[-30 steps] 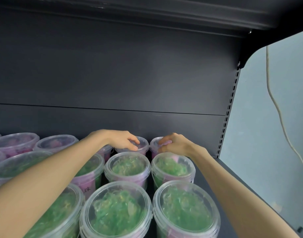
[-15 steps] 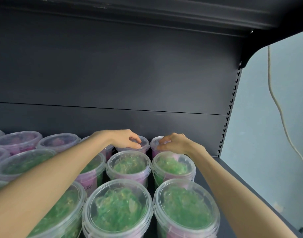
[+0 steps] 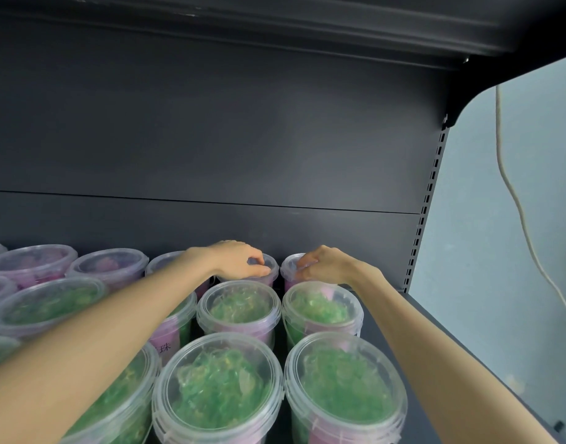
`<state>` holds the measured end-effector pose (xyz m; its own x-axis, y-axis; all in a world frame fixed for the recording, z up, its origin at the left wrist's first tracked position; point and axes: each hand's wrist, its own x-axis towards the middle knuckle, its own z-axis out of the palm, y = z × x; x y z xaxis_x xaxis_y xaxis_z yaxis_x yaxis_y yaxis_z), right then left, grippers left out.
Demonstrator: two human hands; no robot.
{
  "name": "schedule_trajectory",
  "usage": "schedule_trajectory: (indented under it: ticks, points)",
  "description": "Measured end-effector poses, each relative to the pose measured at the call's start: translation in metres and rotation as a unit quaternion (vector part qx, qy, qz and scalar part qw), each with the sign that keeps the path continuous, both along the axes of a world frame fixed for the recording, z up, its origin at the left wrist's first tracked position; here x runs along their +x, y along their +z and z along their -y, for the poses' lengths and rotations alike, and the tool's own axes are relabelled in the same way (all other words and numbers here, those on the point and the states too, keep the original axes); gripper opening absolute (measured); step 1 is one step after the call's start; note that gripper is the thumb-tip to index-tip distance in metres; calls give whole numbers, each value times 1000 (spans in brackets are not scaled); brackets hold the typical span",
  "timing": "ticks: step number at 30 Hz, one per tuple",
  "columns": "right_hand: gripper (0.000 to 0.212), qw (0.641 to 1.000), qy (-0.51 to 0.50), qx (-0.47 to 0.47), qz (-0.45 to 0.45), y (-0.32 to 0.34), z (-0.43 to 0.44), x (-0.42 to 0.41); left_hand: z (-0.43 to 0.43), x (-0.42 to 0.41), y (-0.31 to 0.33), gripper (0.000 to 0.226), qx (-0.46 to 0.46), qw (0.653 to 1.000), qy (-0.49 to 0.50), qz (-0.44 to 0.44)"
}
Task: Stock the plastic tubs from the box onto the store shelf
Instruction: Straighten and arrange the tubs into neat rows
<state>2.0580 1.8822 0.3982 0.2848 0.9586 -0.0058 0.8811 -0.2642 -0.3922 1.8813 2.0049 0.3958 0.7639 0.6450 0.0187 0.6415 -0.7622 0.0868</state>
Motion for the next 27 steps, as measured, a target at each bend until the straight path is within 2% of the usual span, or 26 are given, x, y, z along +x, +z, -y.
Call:
schedule_trajectory:
  ticks: [4, 8, 11, 13, 16, 20, 23, 27]
  points:
    - [26, 1000, 11, 0, 4, -1, -1, 1, 1, -3, 5, 47, -35, 999, 11, -14]
    - [38, 1000, -7, -8, 26, -2, -4, 3, 4, -5, 7, 48, -51, 999, 11, -10]
    - [27, 998, 3, -24, 58, 0, -4, 0, 8, -5, 4, 48, -37, 999, 9, -10]
    - [17, 999, 3, -31, 44, 1, 0, -2, 12, -6, 3, 48, -41, 999, 16, -3]
    - [31, 1000, -1, -20, 24, 3, 12, -7, 21, -11, 3, 43, -61, 997, 15, 54]
    - [33, 998, 7, 68, -2, 11, 43, -21, 47, -32, 11, 38, -51, 992, -24, 110]
    - [36, 997, 2, 77, 11, 8, 72, -34, 70, -58, 12, 37, -67, 993, -51, 84]
    - [32, 999, 10, 48, -13, -3, 94, -49, 95, -73, 1, 49, -69, 995, -48, 60]
